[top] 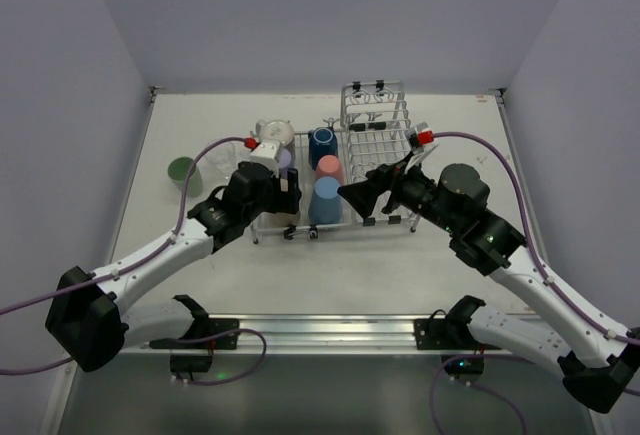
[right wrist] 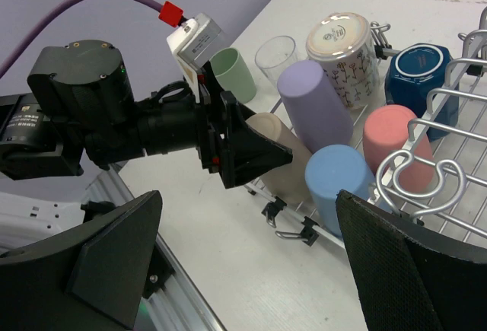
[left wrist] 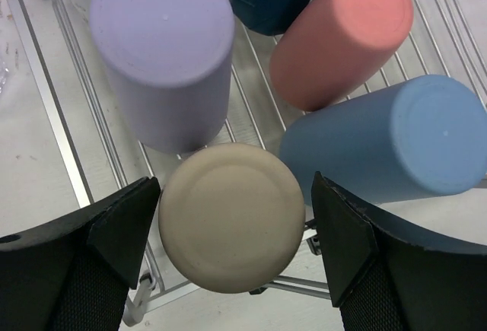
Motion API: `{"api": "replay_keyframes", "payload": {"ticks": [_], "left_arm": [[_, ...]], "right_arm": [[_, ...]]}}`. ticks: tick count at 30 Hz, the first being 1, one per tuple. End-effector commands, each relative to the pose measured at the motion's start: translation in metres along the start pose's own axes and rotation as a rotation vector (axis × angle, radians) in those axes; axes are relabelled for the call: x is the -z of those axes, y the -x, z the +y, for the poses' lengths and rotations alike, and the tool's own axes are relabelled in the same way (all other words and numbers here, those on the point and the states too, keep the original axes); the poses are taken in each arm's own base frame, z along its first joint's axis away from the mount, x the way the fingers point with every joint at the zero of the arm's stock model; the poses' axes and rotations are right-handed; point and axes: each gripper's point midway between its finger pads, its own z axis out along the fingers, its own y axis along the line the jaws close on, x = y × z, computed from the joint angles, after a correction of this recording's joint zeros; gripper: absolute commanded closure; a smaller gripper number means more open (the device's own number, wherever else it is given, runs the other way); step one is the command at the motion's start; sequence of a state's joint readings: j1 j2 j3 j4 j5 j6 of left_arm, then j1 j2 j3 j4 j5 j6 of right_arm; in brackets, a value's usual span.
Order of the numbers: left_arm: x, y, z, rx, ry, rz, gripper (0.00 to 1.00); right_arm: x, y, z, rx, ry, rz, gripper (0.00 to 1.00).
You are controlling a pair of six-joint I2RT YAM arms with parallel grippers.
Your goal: Unload the cups from the dish rack
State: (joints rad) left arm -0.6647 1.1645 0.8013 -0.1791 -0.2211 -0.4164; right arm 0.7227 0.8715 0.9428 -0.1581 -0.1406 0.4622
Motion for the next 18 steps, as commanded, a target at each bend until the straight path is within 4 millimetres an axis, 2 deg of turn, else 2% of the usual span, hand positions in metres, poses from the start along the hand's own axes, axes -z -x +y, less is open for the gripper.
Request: {"api": "replay_keyframes", "payload": {"ticks": [1,2,5,6,9,12,13,15,17,18], "left_arm": [[-0.005,0.016,0.005,0.005,0.046,-0.09,0.13],[-0.005,0.016,0.006,0.003,0.055,-0.092,0.14],[-0.005,0.014,0.008,-0.013,0.069,-0.095,0.37],[-0.005,0.013,0.008,-0.017,0.071,-0.094,0.5],[0.003,0.021,0.003,-0.016,0.046,-0.116,0.63],[0.027,0.047,-0.013,0.014,-0.042,-0.176,0.65],[0.046,0.064,-0.024,0.03,-0.103,-0.22,0.66],[0.067,0.084,-0.033,0.057,-0.163,-0.273,0.68],[0.101,0.113,-0.043,0.088,-0.235,-0.356,0.71],[0.112,0.121,-0.045,0.098,-0.256,-0.384,0.71]], "right_arm": [[0.002,0.017,0.006,0.027,0.01,-0.047,0.01],[0.002,0.017,0.006,0.025,0.008,-0.048,0.01],[0.001,0.017,0.007,0.023,0.014,-0.05,0.01],[0.002,0.018,0.008,0.025,0.016,-0.052,0.01],[0.002,0.019,0.008,0.023,0.014,-0.053,0.01],[0.002,0.022,0.01,0.014,0.019,-0.061,0.01],[0.003,0.022,0.012,-0.003,0.03,-0.062,0.01],[0.003,0.025,0.018,-0.025,0.057,-0.075,0.01],[0.001,0.028,0.027,-0.073,0.102,-0.091,0.01],[-0.001,0.029,0.031,-0.092,0.12,-0.094,0.01]]}}
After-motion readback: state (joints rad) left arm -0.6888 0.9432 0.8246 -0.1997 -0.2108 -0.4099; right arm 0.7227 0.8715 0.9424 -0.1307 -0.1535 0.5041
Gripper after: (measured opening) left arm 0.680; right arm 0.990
